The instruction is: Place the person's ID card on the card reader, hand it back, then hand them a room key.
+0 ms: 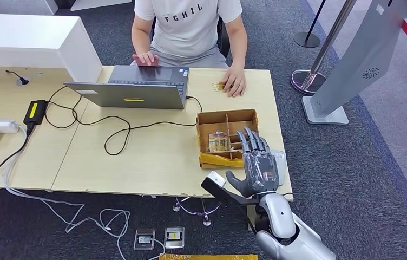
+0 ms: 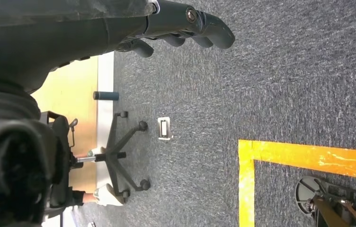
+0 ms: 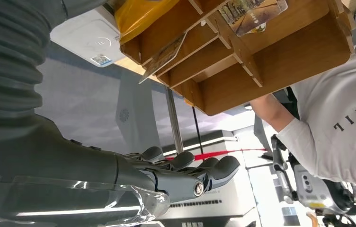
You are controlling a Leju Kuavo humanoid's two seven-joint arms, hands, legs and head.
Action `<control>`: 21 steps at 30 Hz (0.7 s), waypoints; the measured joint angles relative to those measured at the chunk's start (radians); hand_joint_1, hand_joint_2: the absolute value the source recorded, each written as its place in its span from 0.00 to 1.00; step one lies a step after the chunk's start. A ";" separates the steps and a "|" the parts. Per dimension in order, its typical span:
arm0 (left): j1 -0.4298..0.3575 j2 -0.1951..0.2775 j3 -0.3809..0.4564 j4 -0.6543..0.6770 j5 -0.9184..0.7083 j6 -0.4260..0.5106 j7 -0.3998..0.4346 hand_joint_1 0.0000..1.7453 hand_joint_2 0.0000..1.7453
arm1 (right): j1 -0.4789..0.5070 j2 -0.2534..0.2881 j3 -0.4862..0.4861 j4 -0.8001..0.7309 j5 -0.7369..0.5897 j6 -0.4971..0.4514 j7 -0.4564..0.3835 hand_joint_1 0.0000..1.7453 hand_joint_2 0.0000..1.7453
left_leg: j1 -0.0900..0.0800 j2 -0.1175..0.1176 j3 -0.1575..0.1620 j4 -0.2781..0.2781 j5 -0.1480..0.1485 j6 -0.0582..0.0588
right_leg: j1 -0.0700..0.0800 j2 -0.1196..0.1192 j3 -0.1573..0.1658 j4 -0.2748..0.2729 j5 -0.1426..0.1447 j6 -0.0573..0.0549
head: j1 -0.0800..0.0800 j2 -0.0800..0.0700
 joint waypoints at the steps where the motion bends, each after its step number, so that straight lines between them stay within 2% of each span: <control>1: 0.000 0.000 0.000 0.000 0.000 0.000 0.000 0.00 0.00 | -0.005 0.010 0.001 0.017 0.026 0.003 -0.002 0.00 1.00 | 0.000 0.000 0.000 0.000 0.000 0.000 | 0.000 0.000 0.000 0.000 0.000 0.000 | 0.000 0.000; 7: 0.000 -0.001 0.001 0.000 0.000 0.001 0.001 0.00 0.00 | -0.042 0.076 0.012 0.136 0.175 0.023 -0.004 0.00 1.00 | 0.000 0.000 0.000 0.000 0.000 0.000 | 0.000 0.000 0.000 0.000 0.000 0.000 | 0.000 0.000; 13: 0.000 -0.005 0.005 0.000 0.007 0.018 0.017 0.00 0.00 | -0.057 0.127 0.012 0.211 0.197 0.037 -0.024 0.00 1.00 | 0.000 0.000 0.000 0.000 0.000 0.000 | 0.000 0.000 0.000 0.000 0.000 0.000 | 0.000 0.000; 21: 0.000 -0.010 0.007 0.000 0.008 0.023 0.022 0.00 0.00 | -0.085 0.163 0.009 0.272 0.191 0.059 -0.035 0.00 1.00 | 0.000 0.000 0.000 0.000 0.000 0.000 | 0.000 0.000 0.000 0.000 0.000 0.000 | 0.000 0.000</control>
